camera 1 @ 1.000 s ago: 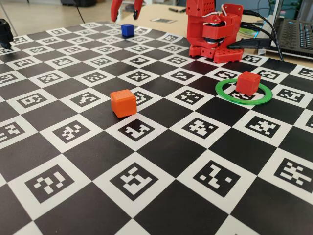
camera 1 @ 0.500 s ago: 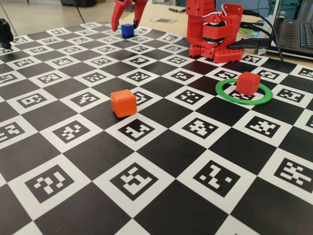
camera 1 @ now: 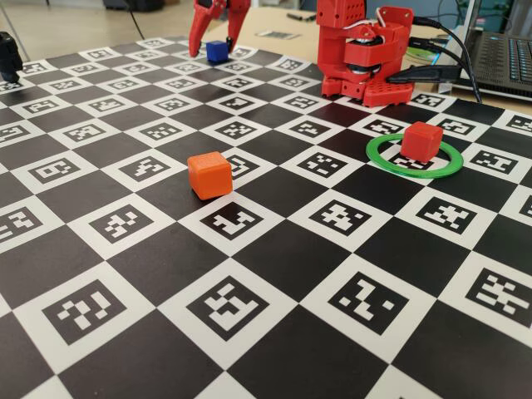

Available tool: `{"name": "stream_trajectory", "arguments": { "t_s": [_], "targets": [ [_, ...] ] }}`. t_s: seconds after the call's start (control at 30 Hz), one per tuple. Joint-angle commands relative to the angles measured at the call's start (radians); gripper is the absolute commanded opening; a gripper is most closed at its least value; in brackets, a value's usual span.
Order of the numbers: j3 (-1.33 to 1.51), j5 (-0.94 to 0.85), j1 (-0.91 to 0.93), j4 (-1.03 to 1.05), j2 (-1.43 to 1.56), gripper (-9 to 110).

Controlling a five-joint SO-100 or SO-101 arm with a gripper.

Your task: Grab the red cube then put it in the green circle then put the blue cube on top and finally the orange cube on top

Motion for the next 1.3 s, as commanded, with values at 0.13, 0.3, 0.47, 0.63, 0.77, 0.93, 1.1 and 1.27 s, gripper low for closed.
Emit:
{"name": "stream_trajectory", "arguments": {
  "t_s": [0.13, 0.3, 0.47, 0.63, 0.77, 0.93, 1.1, 1.27],
  "targets": [
    [-0.009, 0.003, -0.011, -0.014, 0.034, 29],
    [-0.008, 0.005, -0.012, -0.014, 0.037, 20],
    [-0.006, 0.006, -0.012, -0.014, 0.04, 15],
    [-0.005, 0.006, -0.014, -0.014, 0.041, 12],
    [-0.005, 0.006, -0.014, -0.014, 0.043, 12],
    [-0.041, 0.018, -0.026, 0.043, 0.058, 10],
    [-0.166, 0.046, -0.052, 0.192, 0.086, 9],
    [-0.253, 0.067, -0.08, 0.287, 0.126, 9]
  ]
}}
